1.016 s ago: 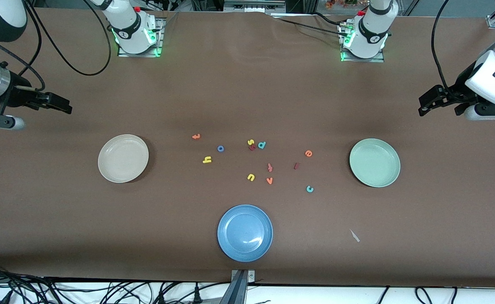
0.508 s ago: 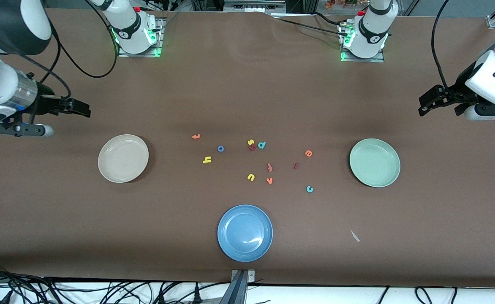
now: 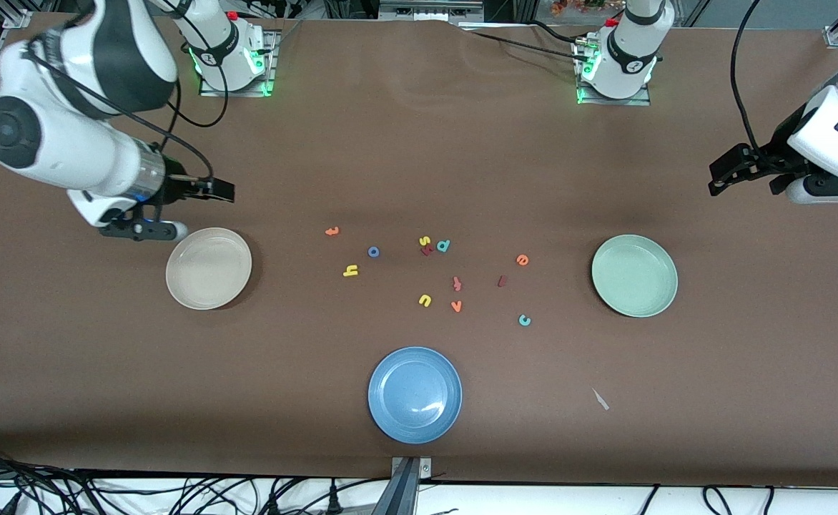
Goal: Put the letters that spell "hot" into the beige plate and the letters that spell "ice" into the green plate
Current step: 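Reach the right gripper toward the orange letter beside the beige plate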
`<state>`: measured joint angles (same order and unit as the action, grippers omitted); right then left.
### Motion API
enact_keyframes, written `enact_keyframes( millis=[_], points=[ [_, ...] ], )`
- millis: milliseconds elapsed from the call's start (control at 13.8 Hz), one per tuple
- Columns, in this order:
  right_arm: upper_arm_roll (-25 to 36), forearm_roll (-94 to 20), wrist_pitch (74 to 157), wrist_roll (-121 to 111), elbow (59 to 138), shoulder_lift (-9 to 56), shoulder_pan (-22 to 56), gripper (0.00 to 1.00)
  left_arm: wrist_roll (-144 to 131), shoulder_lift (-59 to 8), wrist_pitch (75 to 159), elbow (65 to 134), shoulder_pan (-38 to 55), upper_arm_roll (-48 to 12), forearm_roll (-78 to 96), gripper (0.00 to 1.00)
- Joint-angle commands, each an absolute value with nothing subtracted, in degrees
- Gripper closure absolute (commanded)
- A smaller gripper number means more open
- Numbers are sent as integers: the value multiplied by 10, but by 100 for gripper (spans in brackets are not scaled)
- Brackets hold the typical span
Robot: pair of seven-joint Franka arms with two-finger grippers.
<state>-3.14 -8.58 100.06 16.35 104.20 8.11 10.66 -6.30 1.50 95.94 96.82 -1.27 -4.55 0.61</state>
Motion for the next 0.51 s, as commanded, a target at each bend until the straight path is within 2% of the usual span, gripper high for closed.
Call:
enact_keyframes(
  millis=[0,218,435],
  points=[
    [-74,-89,1092,219,1121,66,108,0,-66,7,947,951,-14,-45,19,0],
    [-127,-86,1238,287,1204,74,113,0,-66,7,947,951,-14,-44,19,0],
    [-127,-87,1286,289,1216,140,135,0,-66,7,947,951,-14,-45,19,0]
  ],
)
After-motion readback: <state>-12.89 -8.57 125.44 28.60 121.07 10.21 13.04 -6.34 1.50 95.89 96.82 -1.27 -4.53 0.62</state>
